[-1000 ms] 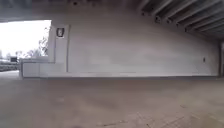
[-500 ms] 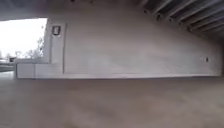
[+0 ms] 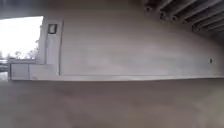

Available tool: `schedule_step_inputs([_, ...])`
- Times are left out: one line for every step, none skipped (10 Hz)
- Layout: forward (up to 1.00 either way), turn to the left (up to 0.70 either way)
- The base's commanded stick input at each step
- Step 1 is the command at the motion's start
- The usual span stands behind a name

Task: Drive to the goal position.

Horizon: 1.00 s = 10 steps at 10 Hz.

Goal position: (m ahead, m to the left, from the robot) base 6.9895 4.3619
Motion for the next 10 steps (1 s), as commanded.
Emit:
schedule_step_inputs([0.70,0.03])
schedule_step_inputs([0.70,0.09])
schedule_step_inputs([0.70,0.14])
schedule_step_inputs([0.70,0.14])
schedule_step_inputs([0.70,0.14])
schedule_step_inputs([0.70,0.14])
schedule_step_inputs([0.70,0.14])
schedule_step_inputs([0.70,0.14])
schedule_step_inputs([0.70,0.14])
schedule_step_inputs([0.70,0.14])
